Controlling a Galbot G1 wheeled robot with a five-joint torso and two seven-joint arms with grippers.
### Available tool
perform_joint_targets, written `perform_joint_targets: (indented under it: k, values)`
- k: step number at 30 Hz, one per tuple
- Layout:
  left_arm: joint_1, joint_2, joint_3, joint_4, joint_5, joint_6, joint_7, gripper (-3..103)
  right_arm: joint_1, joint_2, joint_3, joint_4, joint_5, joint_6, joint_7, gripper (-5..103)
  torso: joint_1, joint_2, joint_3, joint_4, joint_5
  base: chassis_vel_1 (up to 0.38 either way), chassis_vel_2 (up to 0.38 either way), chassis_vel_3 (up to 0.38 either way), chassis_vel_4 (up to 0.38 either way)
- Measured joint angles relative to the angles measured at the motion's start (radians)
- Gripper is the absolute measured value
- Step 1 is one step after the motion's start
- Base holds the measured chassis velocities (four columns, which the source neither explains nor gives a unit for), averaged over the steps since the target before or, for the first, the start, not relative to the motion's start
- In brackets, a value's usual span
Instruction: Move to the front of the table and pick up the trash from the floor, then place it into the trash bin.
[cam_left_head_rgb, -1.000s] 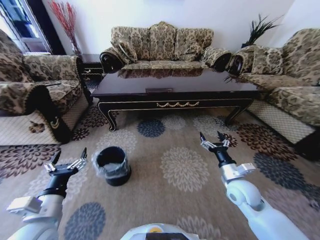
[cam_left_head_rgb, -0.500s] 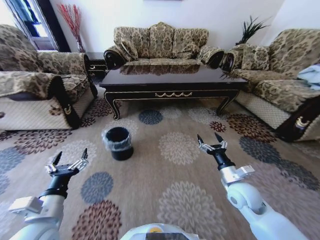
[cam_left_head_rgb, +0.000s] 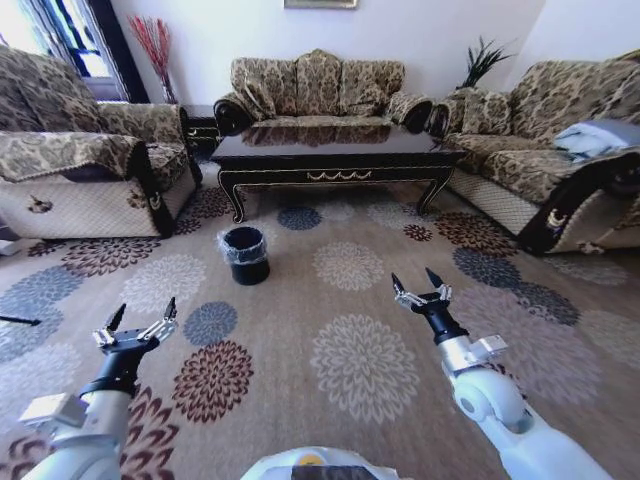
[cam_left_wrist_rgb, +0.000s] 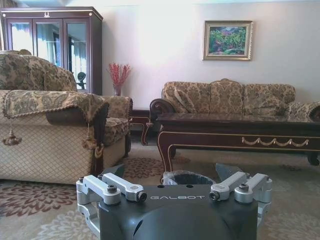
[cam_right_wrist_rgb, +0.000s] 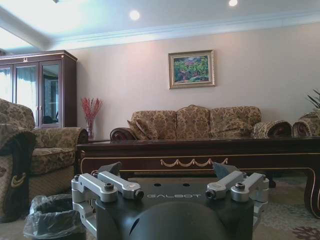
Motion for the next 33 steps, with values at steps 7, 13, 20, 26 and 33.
perform_joint_targets:
  k: [7, 13, 20, 26, 33]
  values:
    - [-0.007, 0.003, 0.008, 0.0, 0.002, 0.0, 0.0, 100, 0.007, -0.002, -0.007, -0.011, 0.001, 0.003, -0.004, 100, 0.0, 0.0, 0.0, -0.0001, -0.0003, 0.341, -0.35, -0.349, 0.355]
    - [-0.009, 0.005, 0.015, 0.0, 0.004, 0.0, 0.0, 100, 0.011, -0.002, -0.014, -0.019, 0.008, 0.017, -0.016, 100, 0.0, 0.0, 0.0, -0.0004, -0.0006, 0.363, -0.356, -0.362, 0.354]
    - [-0.007, 0.006, 0.019, 0.0, 0.01, 0.0, 0.0, 100, 0.01, 0.001, -0.018, -0.023, 0.011, 0.03, -0.027, 100, -0.001, 0.0, -0.001, -0.0004, 0.0001, 0.316, -0.306, -0.291, 0.324]
    - [0.0, 0.006, 0.017, 0.0, 0.012, -0.002, 0.001, 100, 0.008, 0.007, -0.018, -0.022, 0.004, 0.031, -0.024, 100, 0.0, 0.0, 0.0, -0.0003, -0.0002, 0.036, -0.049, -0.059, 0.046]
    - [0.01, 0.003, 0.013, 0.0, 0.016, -0.004, 0.002, 100, -0.013, 0.013, -0.006, -0.012, -0.01, 0.029, -0.013, 100, 0.0, 0.0, 0.0, -0.0001, -0.0004, -0.042, 0.034, 0.037, -0.029]
